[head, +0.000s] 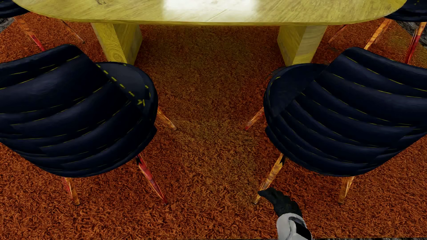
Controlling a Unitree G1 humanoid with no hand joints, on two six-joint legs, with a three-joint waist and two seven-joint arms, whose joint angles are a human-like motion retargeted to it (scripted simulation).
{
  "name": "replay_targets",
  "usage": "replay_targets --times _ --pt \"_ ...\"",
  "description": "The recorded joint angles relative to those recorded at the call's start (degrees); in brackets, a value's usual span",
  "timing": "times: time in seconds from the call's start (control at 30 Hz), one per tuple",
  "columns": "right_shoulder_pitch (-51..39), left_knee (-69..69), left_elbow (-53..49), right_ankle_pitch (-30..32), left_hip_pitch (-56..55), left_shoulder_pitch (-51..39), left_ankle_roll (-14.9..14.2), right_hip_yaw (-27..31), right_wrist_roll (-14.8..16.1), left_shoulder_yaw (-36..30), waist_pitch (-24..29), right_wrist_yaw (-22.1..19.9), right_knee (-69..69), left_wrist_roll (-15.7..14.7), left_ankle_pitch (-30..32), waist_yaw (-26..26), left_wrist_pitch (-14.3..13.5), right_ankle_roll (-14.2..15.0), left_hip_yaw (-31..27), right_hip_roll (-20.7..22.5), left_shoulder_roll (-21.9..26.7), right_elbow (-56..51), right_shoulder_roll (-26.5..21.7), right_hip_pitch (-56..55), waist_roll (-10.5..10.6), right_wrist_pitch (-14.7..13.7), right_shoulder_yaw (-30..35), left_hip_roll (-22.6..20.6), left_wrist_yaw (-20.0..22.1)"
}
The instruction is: Walk to table
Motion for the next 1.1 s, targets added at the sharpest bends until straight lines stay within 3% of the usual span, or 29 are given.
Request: replay_targets --times 0.03,0.07,0.17,0.2,0.27,0.33,0.4,0.6,0.73,0.8,0.9,1.1 --pt "1.07 -0.84 -0.91 -0.27 0.31 -0.28 -0.12 -1.85 -1.11 1.19 0.19 0.83 2.12 -0.50 0.15 0.18 -0.34 -0.27 -0.12 -1.44 -0.67 4.70 0.39 -0.99 -0.32 1.52 0.53 -0.81 1.90" --pt "2.71 -1.67 -1.57 -2.37 0.42 -0.87 -0.48 -3.81 0.18 1.86 0.30 1.41 4.24 -0.80 0.45 0.20 -0.63 0.00 -0.64 -2.67 -1.12 8.75 1.14 -1.58 -0.60 2.41 0.03 -1.57 3.16" --pt "8.96 -3.72 -3.66 -7.64 0.26 -3.30 -1.44 -11.66 8.02 1.51 0.12 0.43 6.97 -1.00 1.72 -0.36 -1.56 -4.17 -3.64 -4.55 -1.57 17.97 3.28 0.00 -1.09 2.72 -2.57 -2.69 3.37" --pt "10.76 -3.88 -4.53 -5.40 0.21 -2.96 -1.77 -13.48 9.39 1.28 -0.03 0.07 4.53 -1.05 1.79 -0.70 -3.32 -5.32 -4.65 -3.84 -0.90 20.62 3.61 2.00 -1.24 2.92 -2.37 -2.74 2.73" --pt "13.02 -4.19 -6.64 -7.20 0.53 -2.77 -2.20 -18.01 15.32 0.90 -0.42 -0.78 -3.05 -0.86 1.90 -1.10 -6.07 -6.38 -6.01 -3.18 -0.11 24.68 6.08 6.96 -1.52 4.00 -4.27 -2.56 1.70" --pt "12.64 -2.92 -7.79 -5.87 0.59 -1.95 -2.48 -18.66 13.62 4.06 -0.68 0.01 -7.66 -2.44 1.75 -1.31 -7.10 -6.26 -5.85 -1.16 -1.26 28.90 5.51 9.68 -1.24 3.99 0.50 -1.08 2.96" --pt "10.61 -1.52 -6.32 -4.82 0.58 -1.65 -3.11 -17.77 12.18 8.02 -0.90 0.51 -9.98 -4.02 1.71 -1.25 -5.40 -6.45 -4.64 0.98 -4.04 30.99 4.36 10.63 -0.58 4.01 3.93 0.93 5.24" --pt "0.73 -3.00 0.92 -4.74 3.61 -2.28 -4.98 -12.09 12.60 3.81 -1.53 -4.34 -9.58 2.61 1.84 -1.59 -1.01 -8.12 1.68 5.98 -3.22 23.24 0.96 9.42 0.66 0.24 5.22 5.49 0.13" --pt "-1.66 -3.59 0.36 -5.07 4.11 -3.29 -5.98 -9.81 12.81 1.25 -1.75 -6.17 -9.30 4.07 1.63 -1.74 -1.88 -9.11 4.12 8.30 -0.71 13.22 0.60 8.17 1.15 -3.91 5.51 7.44 -1.49" --pt "-1.25 -2.56 -1.00 -5.46 3.37 -4.22 -6.29 -9.78 13.03 0.75 -1.75 -6.16 -8.86 3.53 0.88 -1.78 -2.38 -9.69 3.88 9.20 0.21 10.69 0.89 7.63 1.44 -4.56 5.56 8.49 -0.85" --pt "0.16 -2.34 -3.35 -5.89 2.44 -5.72 -7.10 -10.83 13.30 -0.11 -1.81 -5.26 -8.65 2.16 0.96 -2.02 -3.35 -10.48 2.75 9.84 0.57 12.04 0.89 7.24 1.78 -3.41 6.13 9.31 0.70" --pt "5.36 -2.18 -7.97 -6.73 -0.61 -6.04 -8.81 -15.95 16.48 -4.09 -1.37 -1.65 -8.83 0.40 2.40 -2.43 -6.45 -11.60 -2.61 8.91 0.95 26.55 0.71 7.14 1.97 3.46 7.10 8.89 0.67"
